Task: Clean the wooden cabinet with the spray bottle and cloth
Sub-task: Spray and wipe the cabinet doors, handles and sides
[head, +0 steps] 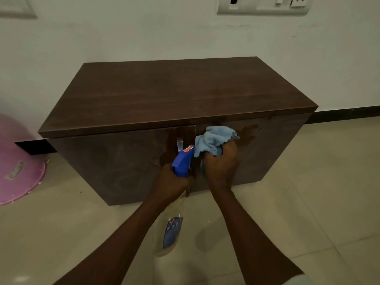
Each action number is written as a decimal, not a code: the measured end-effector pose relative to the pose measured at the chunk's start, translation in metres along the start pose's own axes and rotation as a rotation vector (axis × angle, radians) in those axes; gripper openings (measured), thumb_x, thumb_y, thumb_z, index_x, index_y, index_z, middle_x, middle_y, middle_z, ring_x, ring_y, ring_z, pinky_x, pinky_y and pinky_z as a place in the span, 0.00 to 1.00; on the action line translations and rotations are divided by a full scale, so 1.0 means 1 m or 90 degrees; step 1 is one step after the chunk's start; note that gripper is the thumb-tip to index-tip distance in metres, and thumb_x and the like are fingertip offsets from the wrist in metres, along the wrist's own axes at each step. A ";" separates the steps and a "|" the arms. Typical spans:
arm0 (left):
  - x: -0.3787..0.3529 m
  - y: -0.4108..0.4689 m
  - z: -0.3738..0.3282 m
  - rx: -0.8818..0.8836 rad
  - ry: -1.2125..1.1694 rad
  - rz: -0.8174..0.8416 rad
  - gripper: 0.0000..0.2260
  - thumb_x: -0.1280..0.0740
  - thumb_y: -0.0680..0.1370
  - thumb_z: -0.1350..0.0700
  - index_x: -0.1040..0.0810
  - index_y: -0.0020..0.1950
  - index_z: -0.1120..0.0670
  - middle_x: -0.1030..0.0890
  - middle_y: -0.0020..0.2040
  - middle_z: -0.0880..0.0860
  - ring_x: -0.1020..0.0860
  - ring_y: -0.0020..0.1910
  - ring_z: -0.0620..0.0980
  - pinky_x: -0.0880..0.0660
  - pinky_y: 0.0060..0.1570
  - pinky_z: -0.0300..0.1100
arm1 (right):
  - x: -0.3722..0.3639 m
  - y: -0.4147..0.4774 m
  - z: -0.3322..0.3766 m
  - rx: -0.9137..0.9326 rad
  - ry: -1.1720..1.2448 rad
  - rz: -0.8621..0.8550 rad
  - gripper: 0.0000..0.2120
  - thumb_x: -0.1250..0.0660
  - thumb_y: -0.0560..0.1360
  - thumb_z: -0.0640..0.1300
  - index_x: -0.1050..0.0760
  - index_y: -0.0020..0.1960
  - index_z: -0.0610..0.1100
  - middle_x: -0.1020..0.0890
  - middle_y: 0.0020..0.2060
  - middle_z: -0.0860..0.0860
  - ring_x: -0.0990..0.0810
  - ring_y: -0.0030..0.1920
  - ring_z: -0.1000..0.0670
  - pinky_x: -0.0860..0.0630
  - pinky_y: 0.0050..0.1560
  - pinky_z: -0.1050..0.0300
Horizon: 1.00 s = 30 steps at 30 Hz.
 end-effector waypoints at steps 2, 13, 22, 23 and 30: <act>-0.002 0.002 0.000 -0.005 0.014 -0.013 0.08 0.30 0.71 0.59 0.28 0.39 0.49 0.24 0.34 0.55 0.25 0.34 0.51 0.24 0.39 0.46 | -0.004 -0.002 0.001 -0.014 0.012 0.035 0.14 0.30 0.70 0.30 0.24 0.55 0.36 0.20 0.50 0.49 0.22 0.51 0.61 0.24 0.54 0.65; 0.005 -0.010 -0.005 0.001 -0.056 0.037 0.05 0.30 0.73 0.60 0.25 0.45 0.55 0.24 0.30 0.54 0.25 0.27 0.46 0.24 0.35 0.47 | -0.003 -0.004 -0.020 -0.111 -0.005 0.016 0.14 0.30 0.68 0.39 0.22 0.52 0.35 0.19 0.47 0.46 0.20 0.49 0.56 0.24 0.52 0.65; 0.003 -0.012 -0.014 -0.018 -0.050 0.040 0.04 0.31 0.73 0.60 0.25 0.42 0.53 0.23 0.32 0.54 0.24 0.32 0.50 0.23 0.38 0.46 | 0.000 -0.010 -0.015 -0.044 -0.036 0.036 0.08 0.36 0.70 0.35 0.23 0.47 0.43 0.23 0.43 0.51 0.23 0.45 0.64 0.24 0.47 0.59; 0.003 -0.013 -0.017 -0.021 -0.054 0.044 0.05 0.31 0.73 0.60 0.25 0.42 0.52 0.24 0.31 0.54 0.24 0.31 0.50 0.23 0.36 0.45 | -0.001 -0.004 -0.008 -0.008 -0.050 0.020 0.08 0.36 0.70 0.37 0.23 0.46 0.46 0.22 0.42 0.52 0.23 0.44 0.60 0.23 0.46 0.53; 0.003 -0.012 -0.016 -0.013 -0.050 0.035 0.05 0.31 0.72 0.62 0.26 0.41 0.54 0.24 0.30 0.55 0.25 0.28 0.48 0.24 0.32 0.41 | -0.001 0.000 -0.005 -0.041 0.015 -0.017 0.17 0.31 0.69 0.45 0.22 0.54 0.38 0.20 0.50 0.51 0.21 0.52 0.60 0.24 0.56 0.59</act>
Point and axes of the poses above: each hand's wrist, its own y-axis towards the middle knuckle, its own x-axis out of the back of the hand, z = x × y, the point moved 5 cm from there along y, towards the middle knuckle
